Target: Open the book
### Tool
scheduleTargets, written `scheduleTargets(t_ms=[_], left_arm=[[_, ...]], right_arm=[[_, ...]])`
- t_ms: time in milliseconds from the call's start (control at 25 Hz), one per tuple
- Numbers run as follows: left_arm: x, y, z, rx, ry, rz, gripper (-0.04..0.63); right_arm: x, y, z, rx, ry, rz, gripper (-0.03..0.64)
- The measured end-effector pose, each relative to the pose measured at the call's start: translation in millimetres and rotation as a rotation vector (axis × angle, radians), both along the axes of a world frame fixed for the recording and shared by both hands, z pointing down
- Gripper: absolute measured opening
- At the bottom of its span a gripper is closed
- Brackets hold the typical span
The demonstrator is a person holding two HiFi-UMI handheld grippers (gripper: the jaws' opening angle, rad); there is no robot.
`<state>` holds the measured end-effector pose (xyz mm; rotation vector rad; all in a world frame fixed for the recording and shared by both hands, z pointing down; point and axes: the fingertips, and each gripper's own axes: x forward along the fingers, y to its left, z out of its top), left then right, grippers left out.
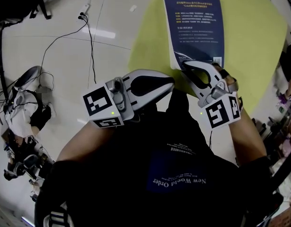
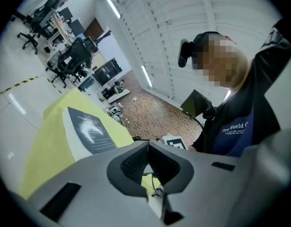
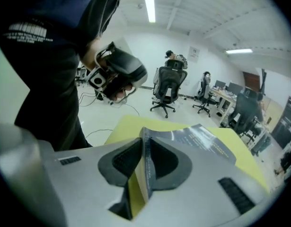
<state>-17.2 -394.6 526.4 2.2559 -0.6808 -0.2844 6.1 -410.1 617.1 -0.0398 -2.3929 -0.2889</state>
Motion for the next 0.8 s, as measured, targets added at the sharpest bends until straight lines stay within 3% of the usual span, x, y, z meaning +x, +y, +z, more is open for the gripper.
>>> scheduleTargets(t_ms=[160, 320, 440, 640, 800], left_arm=[[3.4, 3.4, -2.1, -0.005, -0.002, 0.01, 0.006], [9.2, 9.3, -4.1, -0.007, 0.003, 0.033, 0.006], [10.1, 12.7, -1.0, -0.012, -0.003, 0.049, 0.006], [16.0, 10.9, -0.7, -0.021, -0.006, 0.073, 0.006], [22.8, 8.6, -2.1, -0.023, -0.014, 0.089, 0.006]], right_arm=[[9.2, -11.9, -27.1, -0.086, -0.104, 0.109, 0.048], [24.7, -32.1, -61.3, -0.283, -0.342, 0.391, 0.043], [42.4, -45.7, -76.9, -0.385, -0.492, 0.538, 0.041], [92.5, -78.9, -100.6, -0.552, -0.753, 0.8, 0.041], [143.4, -104.5, -102.3, -0.623, -0.891, 0.945, 0.041]])
